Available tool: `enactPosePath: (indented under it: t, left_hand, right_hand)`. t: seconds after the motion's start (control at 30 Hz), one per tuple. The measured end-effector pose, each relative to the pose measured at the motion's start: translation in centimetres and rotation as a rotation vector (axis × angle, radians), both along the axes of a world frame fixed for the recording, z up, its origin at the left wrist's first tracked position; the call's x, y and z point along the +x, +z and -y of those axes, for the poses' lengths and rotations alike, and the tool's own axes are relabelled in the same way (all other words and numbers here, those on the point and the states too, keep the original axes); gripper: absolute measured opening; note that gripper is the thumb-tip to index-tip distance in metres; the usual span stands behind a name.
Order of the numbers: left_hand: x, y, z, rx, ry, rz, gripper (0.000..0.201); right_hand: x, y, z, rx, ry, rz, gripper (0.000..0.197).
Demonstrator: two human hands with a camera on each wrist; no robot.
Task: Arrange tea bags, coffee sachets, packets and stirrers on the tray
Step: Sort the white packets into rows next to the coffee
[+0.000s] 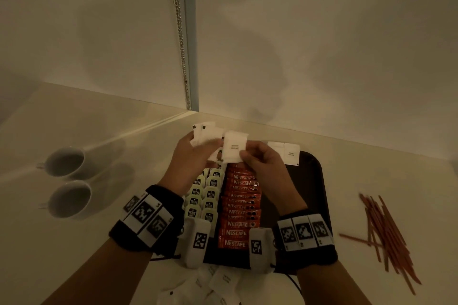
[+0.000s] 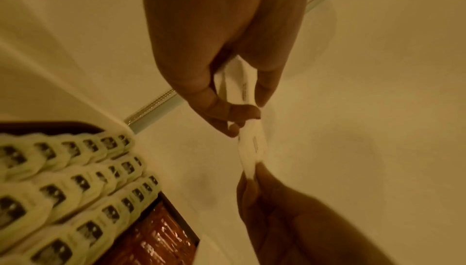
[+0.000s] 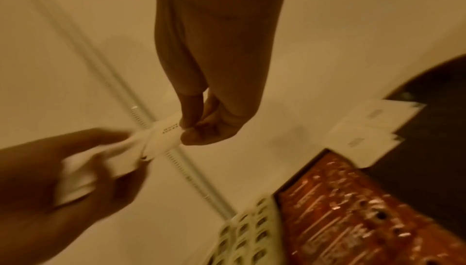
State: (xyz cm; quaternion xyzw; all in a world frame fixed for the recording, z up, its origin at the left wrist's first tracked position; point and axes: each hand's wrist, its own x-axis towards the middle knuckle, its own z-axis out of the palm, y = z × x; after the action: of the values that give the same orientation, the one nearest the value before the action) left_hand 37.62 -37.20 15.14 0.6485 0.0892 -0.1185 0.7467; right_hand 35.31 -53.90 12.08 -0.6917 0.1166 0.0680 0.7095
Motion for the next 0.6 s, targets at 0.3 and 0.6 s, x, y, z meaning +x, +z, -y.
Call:
enactPosePath:
  t: [0.3, 0.6]
  left_hand:
    - [0.0, -1.7, -1.4, -0.467, 0.189, -0.272, 0.021]
    - [0.3, -2.2, -1.1, -0.497, 0.172, -0.288, 0.02]
  right_hand:
    - [1.9, -7.9, 12.0, -0.517, -0.472, -0.195, 0.022]
    - [3.2, -10.2, 14.3, -0.759, -0.409, -0.31, 0.022]
